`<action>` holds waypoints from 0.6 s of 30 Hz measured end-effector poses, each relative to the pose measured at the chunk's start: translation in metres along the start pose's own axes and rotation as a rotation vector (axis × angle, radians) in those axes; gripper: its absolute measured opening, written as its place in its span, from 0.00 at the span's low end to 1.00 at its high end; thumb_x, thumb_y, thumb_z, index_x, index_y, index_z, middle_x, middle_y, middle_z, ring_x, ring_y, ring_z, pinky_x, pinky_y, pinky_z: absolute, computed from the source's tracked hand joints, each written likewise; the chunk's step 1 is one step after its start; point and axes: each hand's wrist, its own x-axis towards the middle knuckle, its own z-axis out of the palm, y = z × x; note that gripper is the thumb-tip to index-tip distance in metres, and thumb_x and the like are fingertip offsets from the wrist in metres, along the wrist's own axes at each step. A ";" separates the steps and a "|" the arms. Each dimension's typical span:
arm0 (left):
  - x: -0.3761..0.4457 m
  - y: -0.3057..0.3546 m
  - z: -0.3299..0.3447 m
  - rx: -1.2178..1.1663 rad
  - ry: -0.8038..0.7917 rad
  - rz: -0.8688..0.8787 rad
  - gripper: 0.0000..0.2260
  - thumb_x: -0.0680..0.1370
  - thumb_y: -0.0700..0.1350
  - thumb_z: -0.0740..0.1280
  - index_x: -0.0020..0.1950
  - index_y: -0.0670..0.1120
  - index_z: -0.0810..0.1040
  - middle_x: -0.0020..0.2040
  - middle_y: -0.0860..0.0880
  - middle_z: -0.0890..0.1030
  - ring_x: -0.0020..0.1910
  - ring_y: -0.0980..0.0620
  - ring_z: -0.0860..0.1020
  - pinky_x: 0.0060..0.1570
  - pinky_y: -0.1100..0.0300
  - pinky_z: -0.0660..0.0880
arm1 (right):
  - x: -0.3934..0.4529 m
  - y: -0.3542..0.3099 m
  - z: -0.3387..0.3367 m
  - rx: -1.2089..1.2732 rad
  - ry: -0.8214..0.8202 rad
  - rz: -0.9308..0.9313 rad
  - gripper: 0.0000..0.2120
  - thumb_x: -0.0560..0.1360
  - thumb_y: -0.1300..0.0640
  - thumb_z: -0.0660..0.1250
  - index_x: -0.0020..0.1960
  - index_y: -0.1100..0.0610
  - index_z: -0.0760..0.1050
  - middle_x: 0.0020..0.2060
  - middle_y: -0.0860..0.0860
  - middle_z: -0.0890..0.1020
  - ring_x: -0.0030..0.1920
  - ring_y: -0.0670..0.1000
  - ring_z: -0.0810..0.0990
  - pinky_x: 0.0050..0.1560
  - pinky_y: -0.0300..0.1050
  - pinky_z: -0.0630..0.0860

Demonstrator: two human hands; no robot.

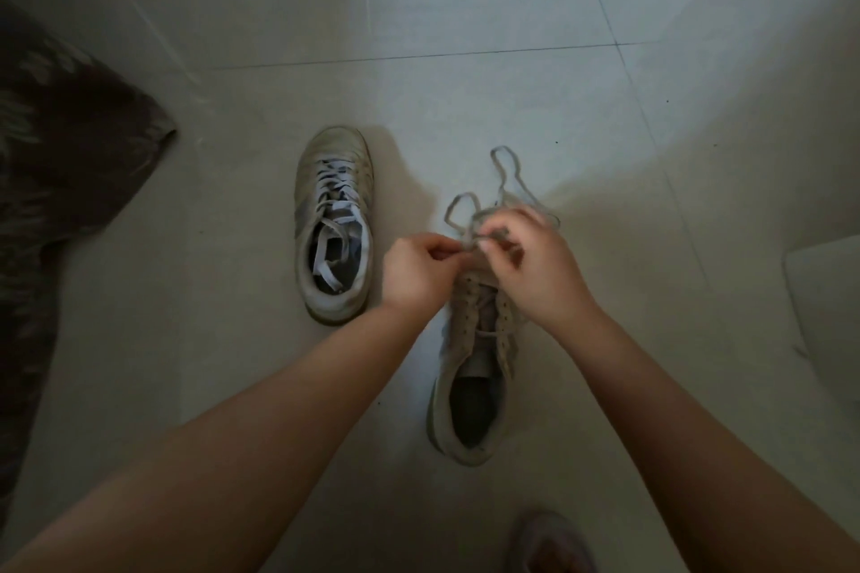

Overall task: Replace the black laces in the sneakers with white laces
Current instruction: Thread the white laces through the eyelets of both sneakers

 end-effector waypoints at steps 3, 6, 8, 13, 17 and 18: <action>0.000 -0.002 0.003 -0.163 0.072 -0.188 0.05 0.70 0.41 0.75 0.41 0.46 0.79 0.39 0.46 0.83 0.40 0.50 0.82 0.47 0.55 0.80 | -0.013 0.008 0.003 -0.055 0.048 0.180 0.02 0.74 0.58 0.67 0.42 0.54 0.77 0.38 0.45 0.71 0.35 0.42 0.70 0.37 0.37 0.67; -0.003 -0.005 0.004 -0.211 0.064 -0.232 0.06 0.71 0.40 0.74 0.40 0.45 0.78 0.38 0.46 0.83 0.39 0.50 0.81 0.43 0.57 0.79 | -0.025 0.015 0.011 -0.091 -0.110 0.275 0.06 0.73 0.57 0.68 0.38 0.50 0.74 0.30 0.46 0.69 0.32 0.44 0.69 0.33 0.39 0.63; -0.005 -0.006 0.005 -0.296 0.054 -0.279 0.05 0.71 0.40 0.74 0.42 0.43 0.78 0.40 0.46 0.82 0.38 0.52 0.80 0.39 0.63 0.77 | -0.030 0.017 0.015 -0.077 -0.140 0.290 0.06 0.72 0.56 0.69 0.39 0.48 0.75 0.32 0.45 0.70 0.33 0.44 0.70 0.33 0.34 0.62; -0.009 -0.008 0.009 -0.393 0.045 -0.380 0.05 0.71 0.39 0.74 0.40 0.43 0.78 0.34 0.49 0.78 0.30 0.60 0.75 0.25 0.74 0.70 | -0.031 0.018 0.026 -0.025 -0.104 0.361 0.01 0.72 0.56 0.70 0.43 0.52 0.80 0.35 0.46 0.74 0.34 0.42 0.71 0.34 0.34 0.65; -0.011 -0.009 0.011 -0.383 0.019 -0.389 0.04 0.72 0.39 0.73 0.42 0.41 0.80 0.32 0.50 0.77 0.25 0.63 0.74 0.24 0.73 0.70 | -0.031 0.018 0.028 0.023 -0.076 0.377 0.04 0.72 0.56 0.71 0.45 0.55 0.83 0.34 0.48 0.77 0.36 0.47 0.75 0.38 0.40 0.70; -0.009 -0.010 0.011 -0.340 0.023 -0.364 0.04 0.72 0.40 0.73 0.41 0.42 0.80 0.34 0.50 0.79 0.29 0.61 0.76 0.26 0.73 0.71 | -0.031 0.018 0.028 0.034 -0.069 0.375 0.04 0.72 0.56 0.71 0.45 0.55 0.83 0.33 0.47 0.77 0.36 0.47 0.75 0.38 0.41 0.71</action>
